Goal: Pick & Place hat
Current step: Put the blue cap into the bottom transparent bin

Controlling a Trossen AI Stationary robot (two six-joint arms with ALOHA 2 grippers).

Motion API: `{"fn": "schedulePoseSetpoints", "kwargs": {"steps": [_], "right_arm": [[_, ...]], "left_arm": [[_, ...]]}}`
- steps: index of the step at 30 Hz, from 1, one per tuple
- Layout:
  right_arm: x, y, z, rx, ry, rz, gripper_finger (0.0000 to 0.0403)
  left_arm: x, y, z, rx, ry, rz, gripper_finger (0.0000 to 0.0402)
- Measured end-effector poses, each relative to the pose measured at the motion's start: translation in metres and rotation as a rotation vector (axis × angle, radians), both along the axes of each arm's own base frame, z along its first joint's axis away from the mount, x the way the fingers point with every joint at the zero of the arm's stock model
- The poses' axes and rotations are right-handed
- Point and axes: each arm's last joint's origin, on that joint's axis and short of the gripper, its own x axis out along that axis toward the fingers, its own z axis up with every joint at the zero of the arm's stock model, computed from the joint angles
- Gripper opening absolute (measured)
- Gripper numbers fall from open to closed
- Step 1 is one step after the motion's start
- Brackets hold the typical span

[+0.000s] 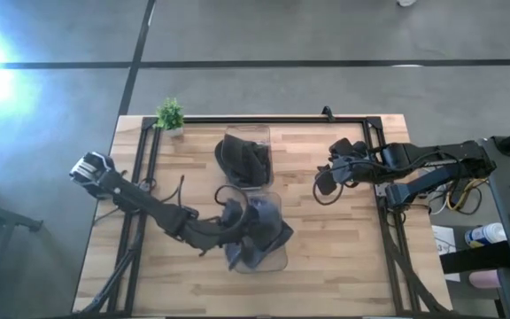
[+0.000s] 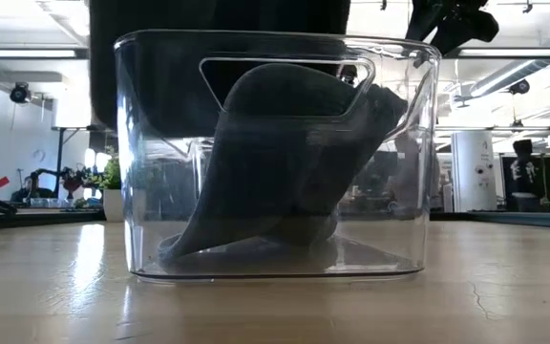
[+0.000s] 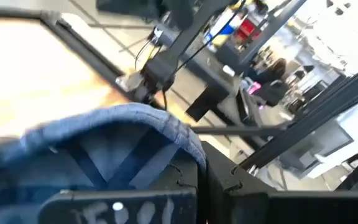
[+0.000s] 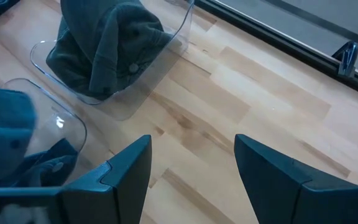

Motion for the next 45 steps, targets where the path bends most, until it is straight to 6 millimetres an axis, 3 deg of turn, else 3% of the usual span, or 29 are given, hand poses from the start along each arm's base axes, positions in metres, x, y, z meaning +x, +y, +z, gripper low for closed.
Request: {"fn": "schedulePoseSetpoints", "kwargs": {"steps": [6,9,22,33,41,45], "right_arm": [[0.0,0.0,0.0,-0.001,0.001,-0.001,0.0224],[0.0,0.0,0.0,0.0,0.001,-0.004,0.0224],[-0.001,0.0,-0.011,0.005,0.028,-0.015,0.0224],[-0.002,0.003,-0.022,0.067,0.071,0.018,0.0224],[-0.002,0.003,-0.023,0.066,0.077,0.026,0.0224],[-0.002,0.003,-0.024,0.066,0.08,0.026,0.0224]], "left_arm": [[-0.004,0.012,0.031,0.097,-0.052,0.023,0.0],[-0.004,0.015,0.033,0.132,-0.033,0.033,0.0],[0.017,0.001,-0.044,0.021,0.151,0.019,0.0],[0.003,-0.013,-0.073,-0.022,0.377,-0.037,0.0],[0.009,-0.022,-0.092,-0.082,0.461,-0.179,0.0001],[0.009,-0.022,-0.101,-0.099,0.507,-0.171,0.0021]]}}
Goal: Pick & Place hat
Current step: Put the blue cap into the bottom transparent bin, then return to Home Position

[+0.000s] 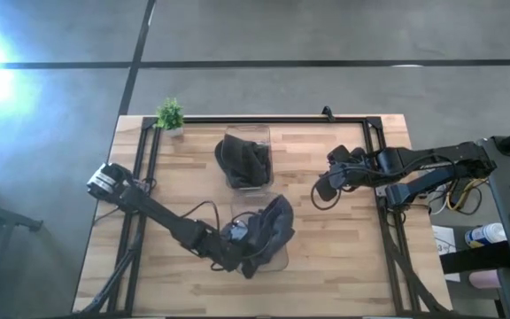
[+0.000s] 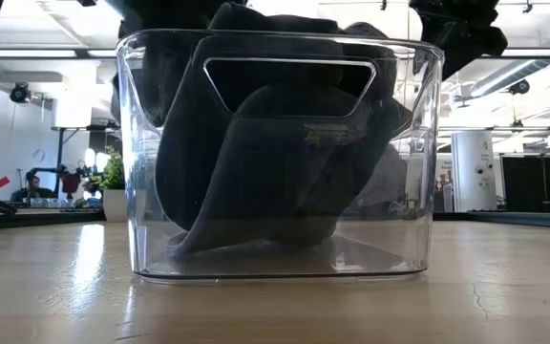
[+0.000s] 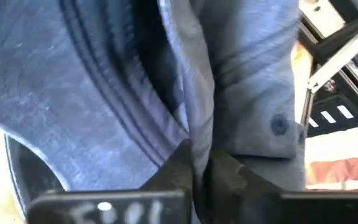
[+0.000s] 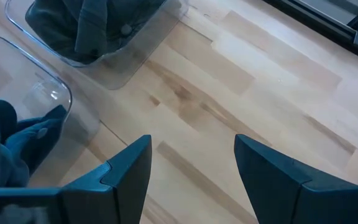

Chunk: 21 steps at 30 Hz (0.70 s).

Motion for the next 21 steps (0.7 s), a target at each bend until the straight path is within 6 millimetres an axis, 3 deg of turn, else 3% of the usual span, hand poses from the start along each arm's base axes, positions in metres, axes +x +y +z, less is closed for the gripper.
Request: {"fn": "schedulePoseSetpoints", "kwargs": {"steps": [6,11,16,21], "right_arm": [[0.0,0.0,0.0,0.005,0.0,-0.002,0.0224],[0.0,0.0,0.0,0.013,-0.003,-0.002,0.0224],[0.003,0.002,-0.001,0.037,-0.025,0.011,0.0224],[0.003,0.008,-0.008,0.048,-0.022,0.03,0.0224]], "left_arm": [[-0.008,0.002,0.001,-0.039,0.064,0.053,0.0109],[-0.022,0.004,0.03,-0.061,0.005,0.042,0.0169],[-0.042,0.006,0.059,-0.025,-0.039,-0.011,0.0185],[-0.066,0.007,0.074,0.028,-0.031,0.035,0.0186]]}}
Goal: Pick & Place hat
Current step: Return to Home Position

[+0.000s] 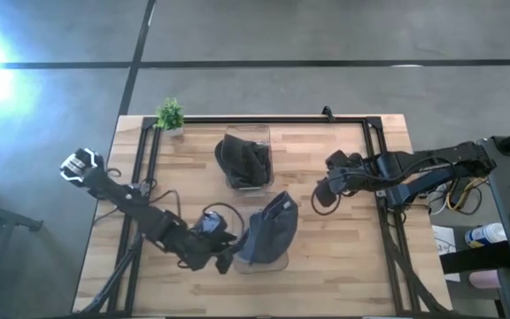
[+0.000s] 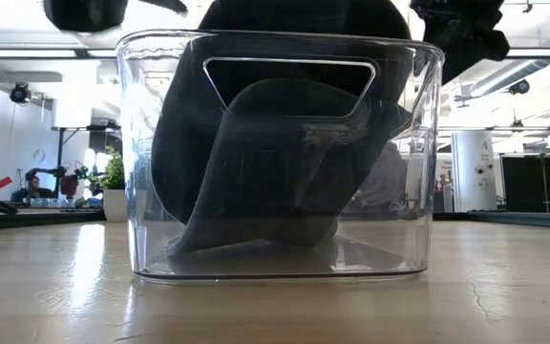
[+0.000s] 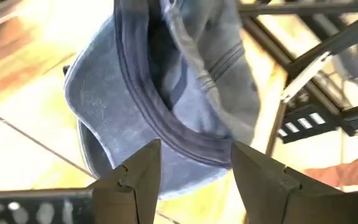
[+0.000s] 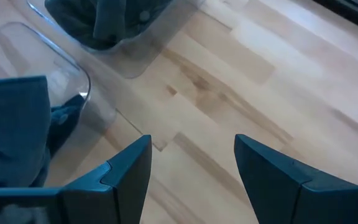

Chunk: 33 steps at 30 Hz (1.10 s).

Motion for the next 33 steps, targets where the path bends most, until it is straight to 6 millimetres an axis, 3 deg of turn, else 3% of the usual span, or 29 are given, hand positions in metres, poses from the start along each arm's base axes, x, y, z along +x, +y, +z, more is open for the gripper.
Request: {"fn": "schedulePoseSetpoints", "kwargs": {"steps": [7,13,16,18,23,28,33], "right_arm": [[-0.001,0.016,0.008,-0.047,-0.027,0.157,0.0224],[-0.017,0.044,0.036,-0.177,-0.248,0.365,0.0224],[-0.032,0.053,0.042,-0.245,-0.285,0.399,0.0224],[-0.042,0.053,0.042,-0.26,-0.277,0.381,0.0224],[-0.06,0.043,0.047,-0.154,-0.333,0.255,0.0224],[-0.065,0.038,0.055,-0.174,-0.437,0.208,0.0224],[-0.066,0.035,0.048,-0.212,-0.574,0.152,0.0224]], "left_arm": [[-0.025,0.01,0.035,-0.066,-0.106,0.005,0.0186],[-0.032,0.012,0.054,0.089,-0.282,-0.044,0.0186],[-0.028,0.019,0.044,0.099,-0.42,-0.125,0.0186],[-0.025,0.03,0.027,0.072,-0.529,-0.202,0.0186],[-0.034,0.073,-0.008,0.004,-0.743,-0.346,0.0186],[-0.067,0.114,-0.017,0.015,-0.81,-0.375,0.0186],[-0.11,0.139,-0.026,0.043,-0.851,-0.351,0.0186]]}}
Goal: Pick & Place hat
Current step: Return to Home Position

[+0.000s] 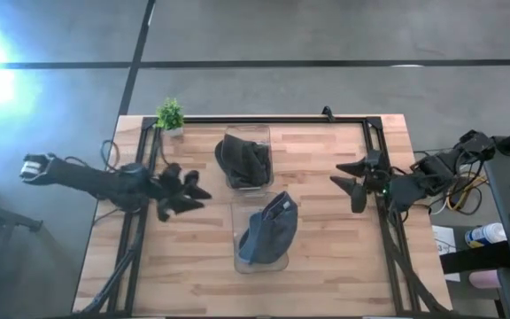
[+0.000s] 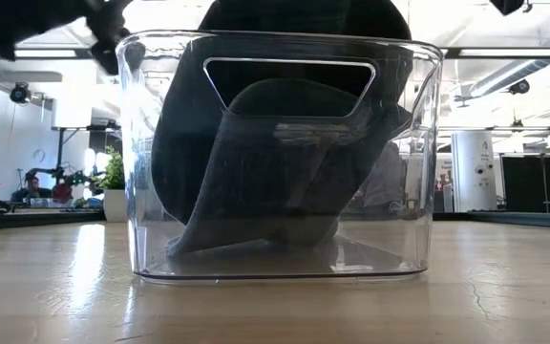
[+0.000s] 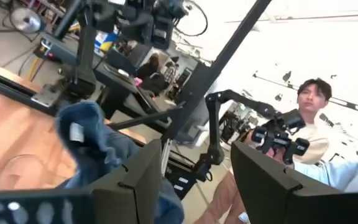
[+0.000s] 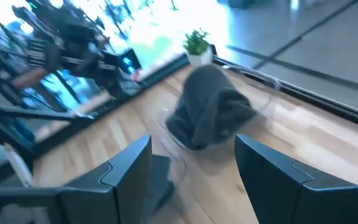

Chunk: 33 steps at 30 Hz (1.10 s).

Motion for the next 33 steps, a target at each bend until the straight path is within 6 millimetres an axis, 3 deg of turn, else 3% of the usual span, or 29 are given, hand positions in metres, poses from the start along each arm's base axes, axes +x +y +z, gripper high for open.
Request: {"fn": "schedulePoseSetpoints", "kwargs": {"steps": [6,12,16,22,25,33], "right_arm": [[0.002,0.002,-0.035,0.084,-0.183,0.061,0.0224],[-0.001,0.003,-0.071,0.118,-0.454,0.214,0.0224],[-0.009,-0.001,-0.095,0.07,-0.575,0.22,0.0224],[-0.009,-0.008,-0.129,0.101,-0.556,0.201,0.0224],[-0.004,-0.012,-0.136,0.1,-0.535,0.219,0.0224],[-0.006,-0.044,-0.166,0.115,-0.513,0.252,0.0224]], "left_arm": [[-0.041,0.013,-0.015,-0.004,0.101,0.049,0.0186],[-0.066,0.016,-0.017,0.001,0.095,0.081,0.0186],[-0.076,0.018,-0.023,-0.009,0.127,0.127,0.0186],[-0.083,0.02,-0.029,-0.048,0.176,0.176,0.0186],[-0.082,0.02,-0.027,-0.046,0.166,0.178,0.0186],[-0.083,0.02,-0.028,-0.068,0.178,0.173,0.0186]]}}
